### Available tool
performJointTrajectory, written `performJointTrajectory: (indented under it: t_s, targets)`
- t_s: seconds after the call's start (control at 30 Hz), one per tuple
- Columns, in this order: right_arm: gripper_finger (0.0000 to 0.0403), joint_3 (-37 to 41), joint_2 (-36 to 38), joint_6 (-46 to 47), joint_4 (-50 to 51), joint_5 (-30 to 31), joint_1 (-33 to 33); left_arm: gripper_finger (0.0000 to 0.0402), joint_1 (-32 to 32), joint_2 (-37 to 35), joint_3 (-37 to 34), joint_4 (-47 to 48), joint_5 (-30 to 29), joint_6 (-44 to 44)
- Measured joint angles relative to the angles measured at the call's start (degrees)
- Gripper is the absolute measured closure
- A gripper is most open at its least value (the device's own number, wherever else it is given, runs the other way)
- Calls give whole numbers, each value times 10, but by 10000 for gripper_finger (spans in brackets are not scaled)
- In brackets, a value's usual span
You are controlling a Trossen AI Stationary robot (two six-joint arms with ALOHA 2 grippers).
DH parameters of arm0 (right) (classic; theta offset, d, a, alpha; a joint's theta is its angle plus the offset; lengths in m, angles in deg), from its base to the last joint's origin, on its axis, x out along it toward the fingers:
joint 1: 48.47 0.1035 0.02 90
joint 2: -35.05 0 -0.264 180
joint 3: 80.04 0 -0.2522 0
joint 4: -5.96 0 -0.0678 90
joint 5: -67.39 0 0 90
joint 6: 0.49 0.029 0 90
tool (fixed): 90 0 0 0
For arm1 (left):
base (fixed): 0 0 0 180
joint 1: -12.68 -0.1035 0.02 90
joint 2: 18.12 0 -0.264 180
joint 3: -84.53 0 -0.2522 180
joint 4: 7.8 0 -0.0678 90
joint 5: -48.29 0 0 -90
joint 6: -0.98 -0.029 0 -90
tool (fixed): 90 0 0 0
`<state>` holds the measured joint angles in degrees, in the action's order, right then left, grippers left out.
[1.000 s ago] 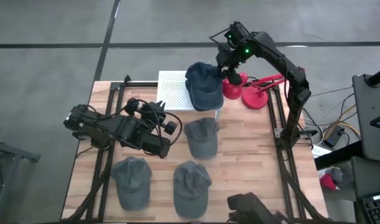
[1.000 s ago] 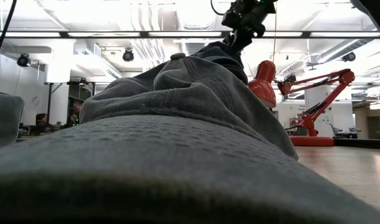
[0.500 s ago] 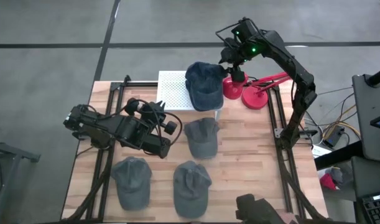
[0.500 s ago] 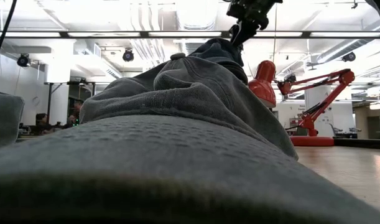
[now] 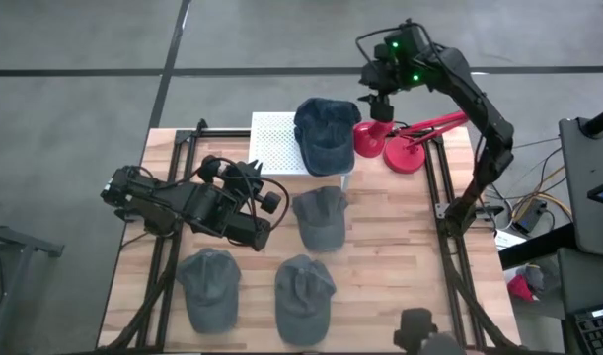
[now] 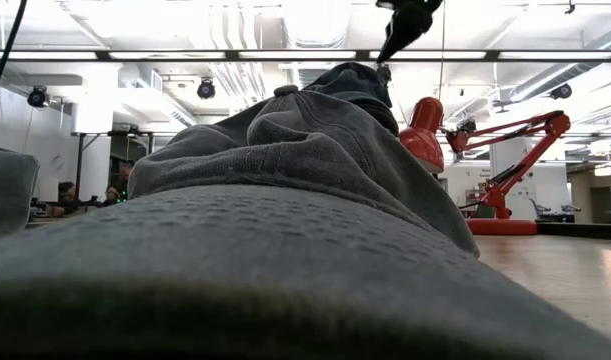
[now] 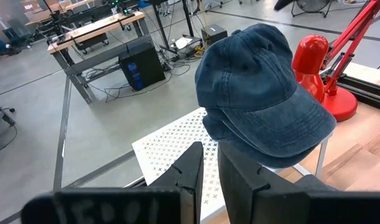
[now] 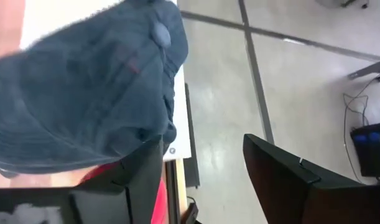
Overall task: Pick & Place hat
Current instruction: Stack the gray cap on the top of the other gray cap on the shelf
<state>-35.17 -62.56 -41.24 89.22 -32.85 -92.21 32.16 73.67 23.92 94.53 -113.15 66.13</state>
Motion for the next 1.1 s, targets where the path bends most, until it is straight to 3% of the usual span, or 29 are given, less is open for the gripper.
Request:
performJointTrajectory:
  t_s: [0.13, 0.33, 0.53, 1.1]
  targets:
    - [221, 0, 17, 28, -2, -11, 11, 349, 0, 0, 0, 0, 0, 0]
    - [303, 0, 16, 29, -2, -125, 32, 349, 0, 0, 0, -1, 0, 1]
    - [387, 0, -22, 16, -2, -128, 51, 349, 0, 0, -1, -6, 0, 5]
    - [394, 1, -83, 10, -13, -106, 43, 349, 0, 0, -11, -12, 4, 13]
